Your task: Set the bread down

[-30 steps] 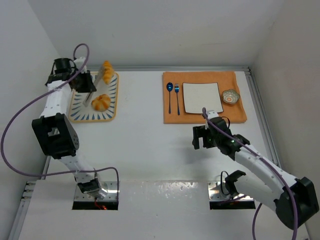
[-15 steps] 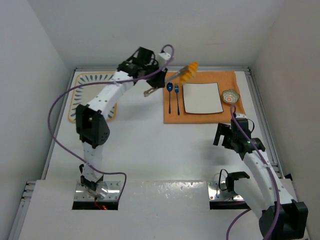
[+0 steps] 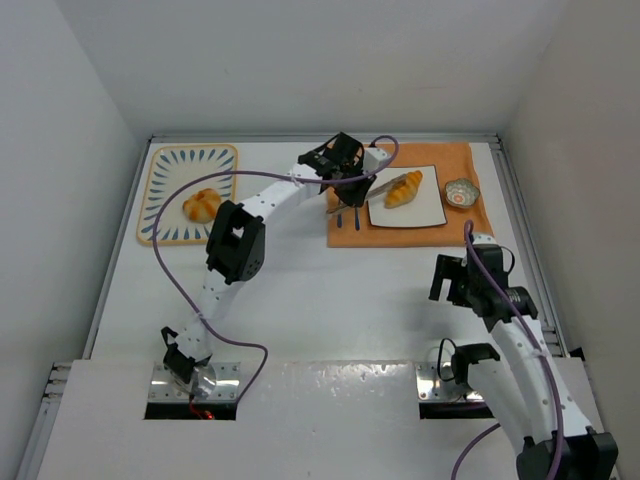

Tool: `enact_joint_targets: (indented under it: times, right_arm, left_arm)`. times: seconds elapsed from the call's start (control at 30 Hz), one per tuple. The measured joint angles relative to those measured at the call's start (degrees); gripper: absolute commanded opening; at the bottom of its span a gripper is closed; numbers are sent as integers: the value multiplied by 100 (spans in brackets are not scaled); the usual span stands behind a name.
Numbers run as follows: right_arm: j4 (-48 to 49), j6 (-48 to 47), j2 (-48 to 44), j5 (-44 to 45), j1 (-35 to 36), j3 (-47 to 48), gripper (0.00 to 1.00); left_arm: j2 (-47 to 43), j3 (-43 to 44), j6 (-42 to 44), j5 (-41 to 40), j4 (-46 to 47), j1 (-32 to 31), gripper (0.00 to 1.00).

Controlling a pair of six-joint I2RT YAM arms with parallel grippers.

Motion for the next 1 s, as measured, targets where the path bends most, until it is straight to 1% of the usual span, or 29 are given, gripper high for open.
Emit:
enact_joint_targets:
  times: [0.07,0.1,0.2,0.3,0.5,0.63,0.7,0.8,0.83,0.9,1.0]
  right_arm:
    - [-2,4,-76,0,0,-37,96]
    - [-4,7,-105,0,0,-68,96]
    - [-48,33,-120,-4,0,-142,96]
    - [-55,87,-105,-44,0,-197,96]
    - [-42,273,-98,-223,0,-249,93]
    - [-39,439,-168,-352,0,-251,92]
    - [-37,503,-219,-396,0,-254,92]
    - [-11,520,-210,-498,0,-254,92]
    - [26,518,-177,-527,0,-254,92]
    - [109,485,-63,-590,0,-254,92]
    - [278,387,166,-763,4,-254,92]
  left_arm:
    - [0,-2,-9,-44,92,0,38]
    - [0,-9,-15,-57,111,0,42]
    - [0,-9,-52,-52,179,0,49]
    - [-7,-9,-111,-57,210,0,53]
    - [-173,-9,-275,68,214,72,54]
    - [-551,-4,-407,264,214,323,54]
    - [-798,11,-450,321,216,501,54]
    - [-1246,2,-498,424,219,841,48]
    - [-1429,-55,-511,452,232,988,48]
    - [-1825,-260,-507,494,190,1266,48]
    - [-2559,-929,-437,470,85,1805,48]
